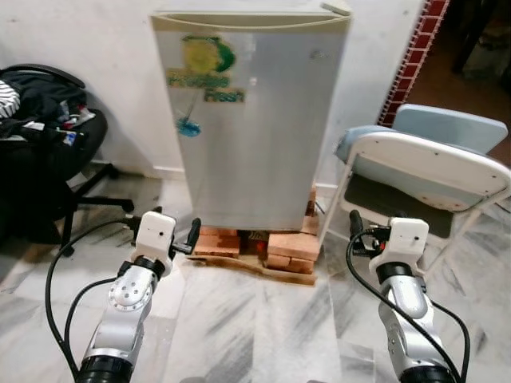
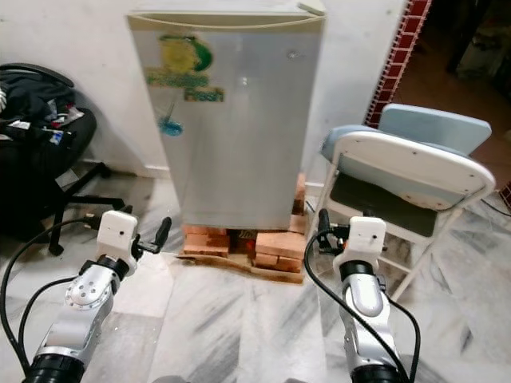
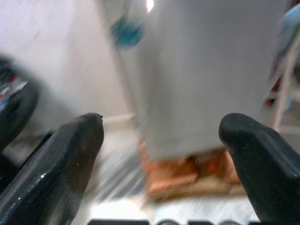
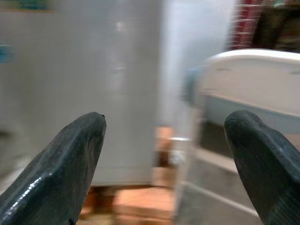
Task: Restocking fridge
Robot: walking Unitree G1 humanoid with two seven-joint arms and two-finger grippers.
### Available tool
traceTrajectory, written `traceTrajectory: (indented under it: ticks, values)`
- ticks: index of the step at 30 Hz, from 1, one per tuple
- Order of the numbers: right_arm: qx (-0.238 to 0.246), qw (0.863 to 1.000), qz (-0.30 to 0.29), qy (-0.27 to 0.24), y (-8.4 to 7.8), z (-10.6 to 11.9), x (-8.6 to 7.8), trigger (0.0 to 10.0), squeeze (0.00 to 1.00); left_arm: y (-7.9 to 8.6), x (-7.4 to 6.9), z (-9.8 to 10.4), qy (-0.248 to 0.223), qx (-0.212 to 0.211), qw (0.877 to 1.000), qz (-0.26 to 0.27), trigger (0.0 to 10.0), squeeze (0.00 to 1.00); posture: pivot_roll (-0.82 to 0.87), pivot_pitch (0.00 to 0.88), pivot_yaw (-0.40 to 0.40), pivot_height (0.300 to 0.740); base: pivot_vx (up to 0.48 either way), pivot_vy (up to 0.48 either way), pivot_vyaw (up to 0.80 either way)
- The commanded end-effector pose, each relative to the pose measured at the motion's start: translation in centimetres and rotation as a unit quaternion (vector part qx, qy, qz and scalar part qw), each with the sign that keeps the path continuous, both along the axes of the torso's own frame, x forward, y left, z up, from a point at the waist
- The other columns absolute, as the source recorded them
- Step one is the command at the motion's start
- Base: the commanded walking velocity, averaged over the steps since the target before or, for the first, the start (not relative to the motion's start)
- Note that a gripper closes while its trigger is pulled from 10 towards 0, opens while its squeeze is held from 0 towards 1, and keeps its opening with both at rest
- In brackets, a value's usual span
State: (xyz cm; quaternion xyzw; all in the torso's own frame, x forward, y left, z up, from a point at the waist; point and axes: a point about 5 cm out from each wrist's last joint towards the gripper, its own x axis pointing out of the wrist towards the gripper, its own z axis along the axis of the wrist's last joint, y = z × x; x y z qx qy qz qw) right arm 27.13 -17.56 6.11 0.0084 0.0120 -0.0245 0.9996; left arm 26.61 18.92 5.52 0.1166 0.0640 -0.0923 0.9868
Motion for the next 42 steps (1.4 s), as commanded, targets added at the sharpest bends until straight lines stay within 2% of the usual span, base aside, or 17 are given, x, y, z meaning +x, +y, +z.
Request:
traceTrajectory:
  ticks: [1, 8, 10, 16, 22, 36, 40, 42]
  values:
    - [-0.010, 1.000, -0.002, 0.004, -0.7, 0.0, 0.2, 10.0, 0.00, -0.6, 0.5, 0.5, -0.011, 0.001, 1.000, -0.007, 10.0, 0.00, 0.01, 0.000, -0.027, 0.740, 0.000, 0.480, 0.00]
    - [-0.008, 1.000, 0.005, -0.015, -0.8, 1.7, 1.2, 10.0, 0.00, -0.2, 0.3, 1.8, -0.033, 0.005, 0.999, -0.002, 10.0, 0.00, 0.02, 0.000, -0.026, 0.740, 0.000, 0.480, 0.00]
    - [-0.008, 1.000, 0.006, -0.023, -0.2, 1.8, 1.5, 10.0, 0.00, 0.3, 0.0, 2.1, -0.043, 0.028, 0.999, -0.004, 10.0, 0.00, 0.02, 0.003, -0.003, 0.740, 0.000, 0.480, -0.73]
    - [0.007, 1.000, 0.000, -0.020, 0.3, 1.7, 1.1, 10.0, 0.00, 1.2, 0.1, 2.5, -0.040, 0.018, 0.999, 0.006, 10.0, 0.00, 0.02, 0.023, 0.006, 0.740, 0.000, 0.480, -0.80]
    - [0.008, 1.000, -0.009, -0.005, 0.0, 1.0, 0.5, 10.0, 0.00, 1.1, 0.4, 2.7, -0.040, 0.011, 0.999, 0.006, 10.0, 0.00, 0.01, 0.041, 0.009, 0.740, 0.000, 0.480, -0.80]
    - [0.006, 1.000, -0.009, -0.013, 0.0, 1.7, 1.0, 10.0, 0.00, 0.7, 0.6, 2.9, -0.042, 0.001, 0.999, 0.007, 10.0, 0.00, 0.01, 0.056, -0.003, 0.740, 0.000, 0.480, -0.80]
    - [0.006, 1.000, -0.020, -0.012, -0.4, 1.6, 0.6, 10.0, 0.00, 2.4, -0.5, 1.9, -0.016, 0.017, 1.000, 0.016, 10.0, 0.00, 0.00, 0.061, -0.005, 0.740, 0.000, 0.480, -0.80]
    - [0.003, 1.000, -0.023, -0.010, -0.7, 1.5, 0.3, 10.0, 0.00, 3.3, -0.8, 1.9, -0.008, 0.005, 0.999, 0.032, 10.0, 0.00, 0.01, 0.064, -0.003, 0.740, 0.000, 0.480, -0.80]
